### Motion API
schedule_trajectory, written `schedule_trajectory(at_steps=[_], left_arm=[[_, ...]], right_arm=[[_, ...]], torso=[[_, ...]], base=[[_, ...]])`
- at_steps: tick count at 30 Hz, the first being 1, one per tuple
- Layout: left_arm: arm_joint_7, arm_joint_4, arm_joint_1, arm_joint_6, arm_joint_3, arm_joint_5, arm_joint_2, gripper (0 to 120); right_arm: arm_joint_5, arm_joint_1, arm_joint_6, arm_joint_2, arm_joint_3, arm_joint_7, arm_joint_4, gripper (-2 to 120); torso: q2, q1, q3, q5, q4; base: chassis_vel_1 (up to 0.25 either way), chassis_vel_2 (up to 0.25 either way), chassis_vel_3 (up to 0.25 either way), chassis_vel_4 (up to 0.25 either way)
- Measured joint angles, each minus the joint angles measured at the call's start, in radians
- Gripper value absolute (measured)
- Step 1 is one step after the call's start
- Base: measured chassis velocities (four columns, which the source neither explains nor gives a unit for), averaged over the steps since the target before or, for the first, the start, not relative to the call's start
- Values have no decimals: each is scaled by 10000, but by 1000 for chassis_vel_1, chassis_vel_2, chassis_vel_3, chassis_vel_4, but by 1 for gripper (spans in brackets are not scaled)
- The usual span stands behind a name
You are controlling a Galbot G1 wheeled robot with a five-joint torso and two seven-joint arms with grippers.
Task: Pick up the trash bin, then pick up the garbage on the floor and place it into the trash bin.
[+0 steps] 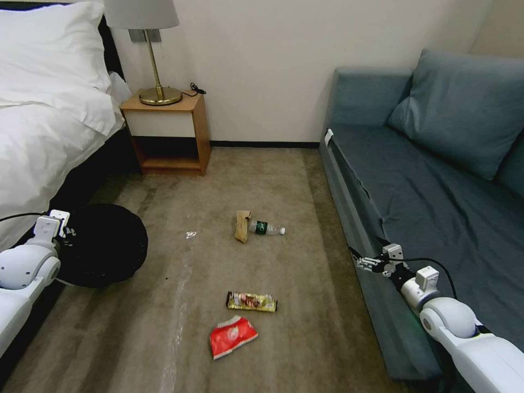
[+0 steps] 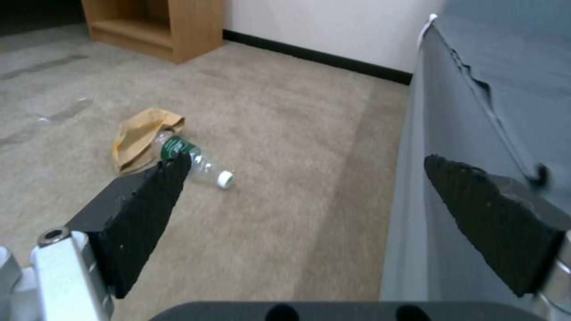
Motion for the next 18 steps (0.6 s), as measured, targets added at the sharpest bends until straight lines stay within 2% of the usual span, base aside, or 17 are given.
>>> schedule_trajectory(at_steps=[4, 15, 18], left_arm=[[31, 59, -2, -38, -38, 9, -56, 1], [88, 113, 64, -82, -189, 51, -153, 1], [116, -12, 133, -57, -361, -13, -198, 1]], right_arm=[[-10, 220, 9, 77, -243, 6, -101, 100], [101, 702, -5, 88, -727, -7, -258, 100], [240, 911, -8, -49, -1104, -79, -300, 100]], torso=[[-1, 4, 3, 0, -2], [0, -3, -3, -2, 0], [0, -3, -2, -1, -1]], base=[[-116, 80, 122, -87], [0, 0, 0, 0], [0, 0, 0, 0]])
